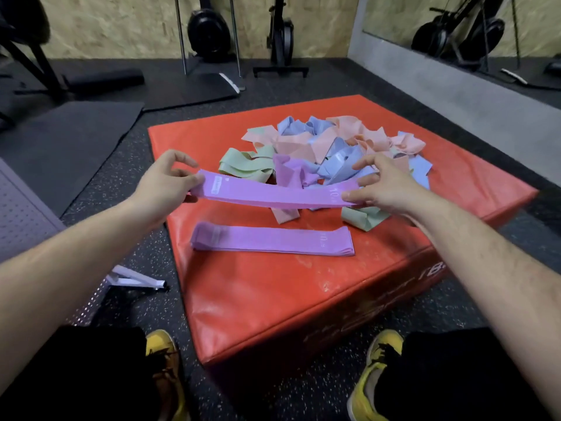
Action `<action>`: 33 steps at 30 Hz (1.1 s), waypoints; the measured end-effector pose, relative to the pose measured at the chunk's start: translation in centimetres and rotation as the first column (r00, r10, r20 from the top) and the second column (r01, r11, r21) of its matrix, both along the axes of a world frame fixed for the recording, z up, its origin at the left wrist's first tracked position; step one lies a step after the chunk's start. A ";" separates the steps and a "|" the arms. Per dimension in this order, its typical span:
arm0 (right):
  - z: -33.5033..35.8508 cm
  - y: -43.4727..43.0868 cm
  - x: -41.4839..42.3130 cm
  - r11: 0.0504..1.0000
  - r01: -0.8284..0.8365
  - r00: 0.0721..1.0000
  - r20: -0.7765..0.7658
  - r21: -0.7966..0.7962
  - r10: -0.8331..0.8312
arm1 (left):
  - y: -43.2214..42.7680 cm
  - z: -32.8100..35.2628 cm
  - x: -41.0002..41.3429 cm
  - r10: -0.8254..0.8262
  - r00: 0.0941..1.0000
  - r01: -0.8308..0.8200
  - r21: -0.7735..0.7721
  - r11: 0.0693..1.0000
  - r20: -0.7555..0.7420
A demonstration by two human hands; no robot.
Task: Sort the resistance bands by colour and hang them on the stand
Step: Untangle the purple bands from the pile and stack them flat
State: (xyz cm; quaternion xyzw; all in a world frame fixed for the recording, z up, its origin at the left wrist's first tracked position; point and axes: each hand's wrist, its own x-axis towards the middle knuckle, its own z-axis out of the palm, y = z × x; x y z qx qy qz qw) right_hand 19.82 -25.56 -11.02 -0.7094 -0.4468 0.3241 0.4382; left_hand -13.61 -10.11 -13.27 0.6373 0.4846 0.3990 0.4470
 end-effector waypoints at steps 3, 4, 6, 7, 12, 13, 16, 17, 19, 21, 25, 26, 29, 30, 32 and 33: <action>-0.8 -0.8 0.0 0.993 -0.058 0.998 -0.038 -0.100 0.054 | -1.2 -0.8 -0.9 -0.022 0.998 0.023 0.017 1.000 -0.064; -1.0 -1.0 -0.1 0.988 -0.079 0.997 -0.026 -0.133 0.077 | -1.5 -1.1 -1.1 -0.031 0.996 0.033 0.020 0.999 -0.083; -1.4 -1.3 -0.3 0.977 -0.085 0.995 0.027 -0.193 0.092 | -2.2 -1.8 -1.3 -0.051 0.987 0.057 0.036 0.998 -0.153; -1.7 -1.4 -0.3 0.974 -0.072 0.994 0.068 -0.215 0.089 | -2.5 -2.1 -1.4 -0.057 0.978 0.069 0.050 0.996 -0.202; -3.1 -2.1 -1.0 0.964 -0.055 0.972 0.207 -0.260 0.111 | -3.1 -3.8 -1.8 -0.034 0.893 0.104 0.131 0.986 -0.449; -3.4 -2.1 -1.1 0.963 -0.061 0.966 0.228 -0.262 0.123 | -3.1 -4.0 -1.9 -0.027 0.873 0.114 0.150 0.982 -0.487; -4.1 -2.0 -1.4 0.957 -0.054 0.934 0.324 -0.286 0.150 | -3.1 -4.6 -2.0 -0.026 0.827 0.144 0.168 0.975 -0.561; -4.3 -1.9 -1.5 0.952 -0.050 0.915 0.368 -0.301 0.165 | -3.1 -4.8 -2.1 -0.031 0.820 0.151 0.164 0.975 -0.571; -4.5 -1.9 -1.7 0.943 -0.049 0.881 0.430 -0.329 0.196 | -3.0 -5.2 -2.1 -0.042 0.802 0.172 0.164 0.971 -0.596; -4.6 -1.9 -1.9 0.936 -0.049 0.859 0.464 -0.348 0.217 | -3.1 -5.4 -2.0 -0.039 0.777 0.192 0.178 0.965 -0.629; -4.8 -1.6 -2.2 0.921 -0.026 0.832 0.502 -0.388 0.235 | -3.3 -5.9 -2.1 -0.039 0.735 0.294 0.266 0.918 -0.677; -4.9 -1.6 -2.2 0.917 -0.021 0.820 0.517 -0.399 0.244 | -3.4 -6.1 -2.2 -0.041 0.733 0.314 0.284 0.906 -0.679; -4.8 -1.5 -2.1 0.907 -0.024 0.781 0.558 -0.421 0.280 | -3.6 -6.6 -2.3 -0.021 0.731 0.319 0.314 0.894 -0.682; -4.8 -1.5 -2.1 0.902 -0.025 0.772 0.565 -0.432 0.292 | -3.6 -6.5 -2.2 -0.021 0.722 0.325 0.312 0.893 -0.691; -4.6 -1.3 -2.1 0.900 -0.026 0.764 0.572 -0.436 0.299 | -3.5 -6.3 -1.9 -0.023 0.697 0.344 0.307 0.888 -0.717; -4.3 -1.2 -2.2 0.905 -0.032 0.762 0.576 -0.424 0.296 | -3.4 -6.1 -1.8 -0.014 0.687 0.351 0.315 0.882 -0.727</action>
